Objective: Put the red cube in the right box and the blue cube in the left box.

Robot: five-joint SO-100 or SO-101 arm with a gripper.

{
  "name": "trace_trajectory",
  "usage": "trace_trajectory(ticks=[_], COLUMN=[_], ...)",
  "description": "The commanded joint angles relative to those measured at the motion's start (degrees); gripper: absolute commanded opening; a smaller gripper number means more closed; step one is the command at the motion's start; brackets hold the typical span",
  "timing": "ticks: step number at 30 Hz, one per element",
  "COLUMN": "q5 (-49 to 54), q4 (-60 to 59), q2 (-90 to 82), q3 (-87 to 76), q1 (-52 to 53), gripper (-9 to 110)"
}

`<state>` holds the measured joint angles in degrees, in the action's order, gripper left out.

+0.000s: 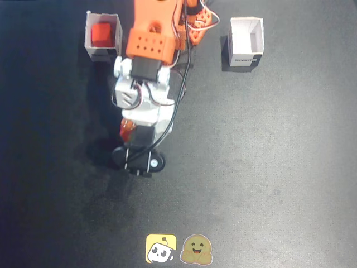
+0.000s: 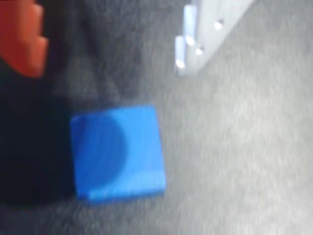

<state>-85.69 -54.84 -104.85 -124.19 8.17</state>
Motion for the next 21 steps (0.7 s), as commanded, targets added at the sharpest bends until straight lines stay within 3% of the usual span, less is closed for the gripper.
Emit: trace_trajectory(ticks=[1,21], q5=[-0.26,-2.46], q4=[0.53,1.85], q2=[0.79,13.27], q3=[4.31,12.13], q1=[0.35,-3.16], gripper=[22,25])
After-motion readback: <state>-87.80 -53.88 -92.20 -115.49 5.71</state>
